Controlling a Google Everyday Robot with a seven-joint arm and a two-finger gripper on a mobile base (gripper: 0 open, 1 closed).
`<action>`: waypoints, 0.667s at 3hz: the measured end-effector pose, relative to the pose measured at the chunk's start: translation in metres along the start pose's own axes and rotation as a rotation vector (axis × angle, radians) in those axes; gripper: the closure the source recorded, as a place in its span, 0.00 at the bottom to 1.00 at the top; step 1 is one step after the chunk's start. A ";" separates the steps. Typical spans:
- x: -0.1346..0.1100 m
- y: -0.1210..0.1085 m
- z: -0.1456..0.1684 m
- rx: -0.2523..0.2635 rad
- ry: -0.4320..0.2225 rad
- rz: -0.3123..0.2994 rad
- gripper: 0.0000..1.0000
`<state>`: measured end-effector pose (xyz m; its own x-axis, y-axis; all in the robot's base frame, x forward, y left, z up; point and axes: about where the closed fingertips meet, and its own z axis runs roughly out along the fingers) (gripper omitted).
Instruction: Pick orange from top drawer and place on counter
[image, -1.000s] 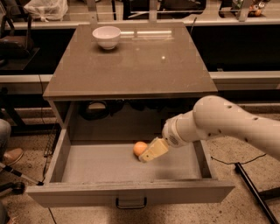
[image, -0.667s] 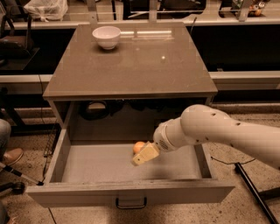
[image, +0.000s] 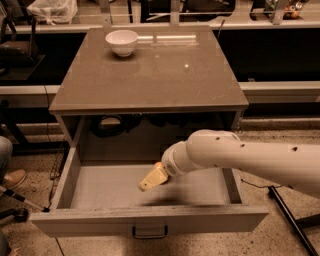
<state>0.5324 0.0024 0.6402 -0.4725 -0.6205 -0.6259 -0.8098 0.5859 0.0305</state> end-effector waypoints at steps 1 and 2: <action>0.005 -0.001 0.012 0.005 0.013 0.017 0.00; 0.011 -0.002 0.021 0.007 0.025 0.034 0.18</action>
Offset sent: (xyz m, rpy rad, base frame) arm 0.0060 0.0023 -0.0366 -0.0170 0.0454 -0.0519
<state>0.5361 0.0058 0.6170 -0.5082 -0.6130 -0.6050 -0.7907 0.6105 0.0456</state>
